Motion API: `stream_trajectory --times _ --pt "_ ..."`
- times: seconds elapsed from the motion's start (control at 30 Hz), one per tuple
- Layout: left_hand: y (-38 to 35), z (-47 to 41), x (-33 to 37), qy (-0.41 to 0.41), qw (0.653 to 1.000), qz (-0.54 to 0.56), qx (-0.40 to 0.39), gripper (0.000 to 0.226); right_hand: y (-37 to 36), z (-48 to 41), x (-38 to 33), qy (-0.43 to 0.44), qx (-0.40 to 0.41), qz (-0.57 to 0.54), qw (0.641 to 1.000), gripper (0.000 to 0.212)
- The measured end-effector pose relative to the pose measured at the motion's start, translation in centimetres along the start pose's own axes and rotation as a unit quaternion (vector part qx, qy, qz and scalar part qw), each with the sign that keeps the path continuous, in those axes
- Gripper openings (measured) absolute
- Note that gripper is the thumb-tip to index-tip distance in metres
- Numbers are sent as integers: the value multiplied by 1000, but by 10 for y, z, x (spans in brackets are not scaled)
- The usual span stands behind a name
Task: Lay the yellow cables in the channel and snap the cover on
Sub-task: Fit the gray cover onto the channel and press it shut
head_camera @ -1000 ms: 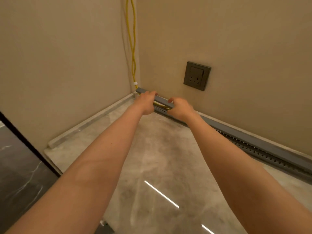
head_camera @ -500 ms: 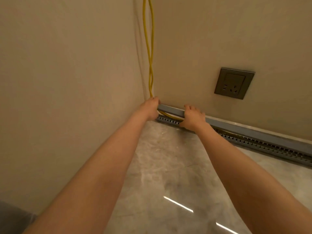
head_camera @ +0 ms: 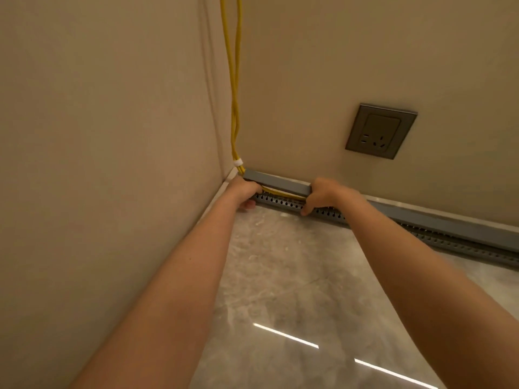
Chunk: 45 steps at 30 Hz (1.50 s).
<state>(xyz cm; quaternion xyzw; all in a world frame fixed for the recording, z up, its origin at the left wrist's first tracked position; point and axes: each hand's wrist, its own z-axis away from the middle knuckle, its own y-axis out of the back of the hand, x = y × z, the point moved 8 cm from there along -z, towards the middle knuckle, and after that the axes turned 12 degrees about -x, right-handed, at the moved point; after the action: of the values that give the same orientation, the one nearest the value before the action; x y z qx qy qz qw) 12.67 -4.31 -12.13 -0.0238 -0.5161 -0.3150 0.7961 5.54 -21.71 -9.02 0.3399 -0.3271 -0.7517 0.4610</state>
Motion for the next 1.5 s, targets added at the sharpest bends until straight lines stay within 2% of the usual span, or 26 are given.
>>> stream_trajectory --times 0.13,0.33,0.43,0.57,0.83,0.97,1.2,1.3,1.4,1.5 --pt "-6 -5 -3 -31 998 -39 -35 21 1 -3 9 6 14 1 1000 37" --pt "-4 -12 -3 -60 996 -53 43 45 6 6 9 23 94 -7 995 41" --pt "-5 -12 -5 -64 997 -22 29 51 1 6 5 53 82 -12 995 37" --pt "-11 -8 -5 -66 995 72 -6 47 1 4 3 80 61 -61 993 29" --pt "-13 -2 -5 -85 994 72 3 40 7 4 5 76 87 -30 993 25" --pt "-16 -2 -4 -70 994 87 -19 40 3 3 6 73 62 -50 994 20" --pt "-13 -10 -8 -83 990 92 61 31 8 4 1 78 69 -36 994 25" --pt "-10 -12 -12 -71 989 105 75 9 8 6 0 98 77 -41 991 27" --pt "-7 -14 -15 -70 988 110 85 24 10 9 0 110 89 -43 989 30" --pt "-6 -16 -16 -79 985 123 91 25 10 8 2 105 92 -50 989 32"
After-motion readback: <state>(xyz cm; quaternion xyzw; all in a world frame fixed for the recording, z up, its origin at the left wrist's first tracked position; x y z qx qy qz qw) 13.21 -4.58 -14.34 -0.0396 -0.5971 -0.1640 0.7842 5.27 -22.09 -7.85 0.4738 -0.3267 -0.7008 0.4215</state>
